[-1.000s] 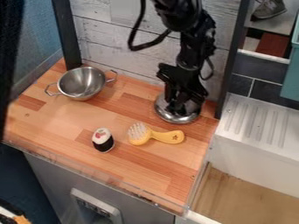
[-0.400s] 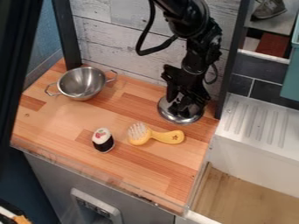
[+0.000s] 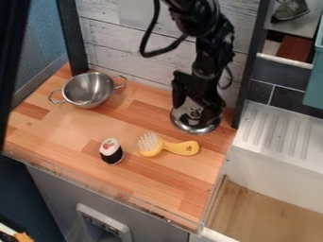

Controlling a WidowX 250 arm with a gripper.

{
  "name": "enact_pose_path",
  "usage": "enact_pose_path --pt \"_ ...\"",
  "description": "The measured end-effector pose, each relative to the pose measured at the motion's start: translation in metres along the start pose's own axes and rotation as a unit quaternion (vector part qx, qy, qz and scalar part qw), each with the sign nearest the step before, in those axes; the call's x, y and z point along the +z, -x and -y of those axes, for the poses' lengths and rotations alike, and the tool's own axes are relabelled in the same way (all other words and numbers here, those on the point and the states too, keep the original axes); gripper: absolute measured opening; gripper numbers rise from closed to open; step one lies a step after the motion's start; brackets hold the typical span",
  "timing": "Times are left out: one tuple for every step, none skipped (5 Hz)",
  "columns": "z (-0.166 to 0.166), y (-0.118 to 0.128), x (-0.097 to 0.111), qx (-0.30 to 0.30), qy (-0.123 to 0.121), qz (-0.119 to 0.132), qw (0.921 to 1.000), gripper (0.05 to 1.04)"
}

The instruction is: Moved the silver pot cover to the upper right of the table

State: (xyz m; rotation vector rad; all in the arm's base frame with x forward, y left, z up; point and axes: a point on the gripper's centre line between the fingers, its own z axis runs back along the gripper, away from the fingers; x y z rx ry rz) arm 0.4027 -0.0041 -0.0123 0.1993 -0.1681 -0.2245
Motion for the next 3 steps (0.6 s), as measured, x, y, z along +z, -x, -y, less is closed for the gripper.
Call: enact_pose_path --pt "-0.01 -0.005 0.031 0.008 0.008 0.027 0.9996 1.011" --pt "-0.018 -0.002 0.05 0.015 0.016 0.044 0.9988 1.007" --pt "-0.021 -0.002 0.05 0.016 0.015 0.046 0.9987 1.006"
